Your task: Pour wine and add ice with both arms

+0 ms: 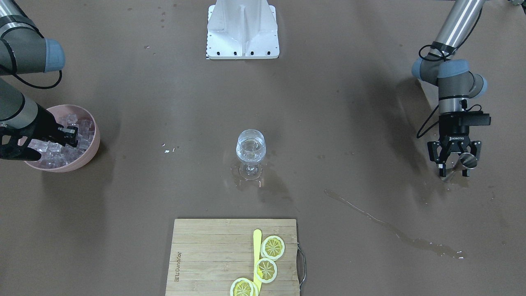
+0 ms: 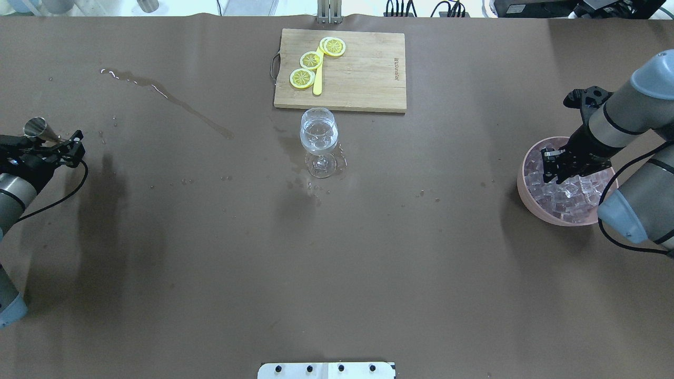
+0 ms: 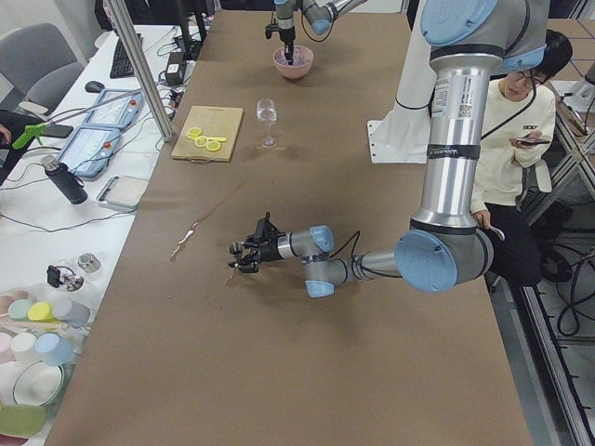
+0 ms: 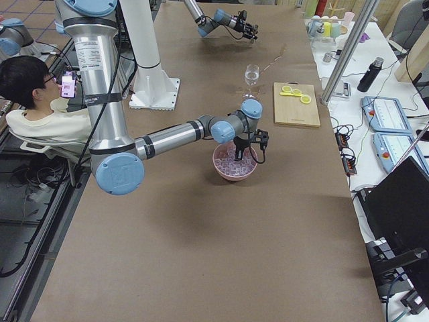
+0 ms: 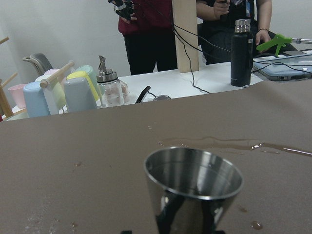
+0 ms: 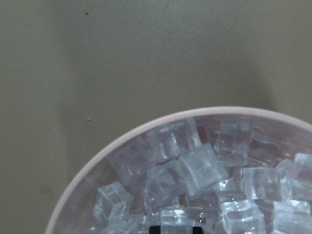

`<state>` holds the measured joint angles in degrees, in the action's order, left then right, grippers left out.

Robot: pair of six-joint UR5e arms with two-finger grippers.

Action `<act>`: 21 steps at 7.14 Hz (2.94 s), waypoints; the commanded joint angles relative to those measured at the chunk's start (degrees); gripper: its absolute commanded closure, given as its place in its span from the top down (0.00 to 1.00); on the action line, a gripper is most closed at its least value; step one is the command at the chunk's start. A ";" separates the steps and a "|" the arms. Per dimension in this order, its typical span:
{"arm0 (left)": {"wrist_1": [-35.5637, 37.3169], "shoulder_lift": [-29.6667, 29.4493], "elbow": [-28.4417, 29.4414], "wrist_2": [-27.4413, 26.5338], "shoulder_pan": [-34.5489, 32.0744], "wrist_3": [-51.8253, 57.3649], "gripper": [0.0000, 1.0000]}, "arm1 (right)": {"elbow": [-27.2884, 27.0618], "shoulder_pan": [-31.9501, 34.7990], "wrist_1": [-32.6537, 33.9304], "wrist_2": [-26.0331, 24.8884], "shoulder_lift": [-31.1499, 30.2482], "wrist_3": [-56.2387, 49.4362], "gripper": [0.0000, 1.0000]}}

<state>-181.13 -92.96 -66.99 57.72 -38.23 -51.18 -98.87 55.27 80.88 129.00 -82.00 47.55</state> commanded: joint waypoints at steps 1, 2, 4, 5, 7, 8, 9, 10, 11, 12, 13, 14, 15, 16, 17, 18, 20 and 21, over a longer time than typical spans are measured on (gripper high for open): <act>0.08 2.77 -3.40 2.29 -0.18 0.02 0.92 | -2.27 0.89 0.94 0.38 -0.17 0.00 0.02; -0.01 3.74 -3.94 2.39 -0.18 0.02 0.93 | -2.64 1.85 0.95 1.08 -0.17 0.00 0.02; -0.45 6.63 -5.68 2.48 -0.35 0.02 0.94 | -8.13 3.53 7.05 1.43 0.00 0.09 0.02; -0.54 9.96 -7.96 2.40 -0.35 0.02 0.95 | -12.27 3.62 14.58 1.26 3.57 0.53 0.02; -3.25 18.38 -13.84 5.27 -0.44 -0.06 0.96 | -14.41 2.84 26.57 0.29 13.67 2.97 0.02; -4.83 22.69 -16.40 6.60 -0.53 -0.06 0.96 | -13.81 1.17 27.40 -0.67 16.41 5.60 0.02; -7.37 25.78 -17.29 8.70 -0.70 -0.15 0.96 | -13.37 0.11 27.40 -1.11 18.35 7.98 0.02; -8.79 28.33 -18.69 13.51 -1.92 -0.15 0.96 | -13.10 -2.42 27.49 -2.77 21.24 12.79 0.02; -6.45 27.49 -19.06 25.13 -9.94 -0.06 0.96 | -11.01 -3.23 27.58 -4.18 24.58 14.23 0.02; 0.88 24.61 -19.84 43.26 -24.90 0.02 0.96 | -8.73 -3.76 27.67 -4.54 27.22 15.81 0.02; 12.61 17.10 -21.68 60.14 -41.32 2.55 0.96 | -6.62 -4.46 27.67 -5.50 30.47 17.65 0.02; 23.00 13.28 -24.22 65.97 -47.05 10.32 0.96 | -3.46 -5.08 27.49 -5.68 34.16 20.10 0.02; 30.50 11.85 -26.07 66.11 -47.37 13.96 0.96 | 1.88 -5.17 27.49 -5.77 39.06 20.91 0.02; 36.14 8.27 -26.18 67.25 -47.46 14.96 0.96 | 6.02 -5.26 27.32 -5.86 42.51 21.44 0.02; 42.46 4.32 -26.09 69.69 -48.07 15.31 0.96 | 9.54 -5.52 27.14 -5.86 45.76 22.41 0.01; 48.88 1.15 -26.18 71.29 -48.43 18.10 0.96 | 13.67 -6.04 27.14 -6.21 49.88 23.81 0.01; 56.99 -2.56 -26.09 74.35 -48.52 20.23 0.96 | 17.56 -7.62 25.49 -7.09 53.52 26.27 0.01; 60.77 -3.45 -26.18 75.86 -48.52 21.46 0.97 | 19.66 -9.28 20.95 -8.22 53.96 29.24 0.01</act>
<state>-125.25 -94.83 -93.11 131.47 -86.69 -31.11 -81.82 47.64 105.84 121.77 -29.21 73.98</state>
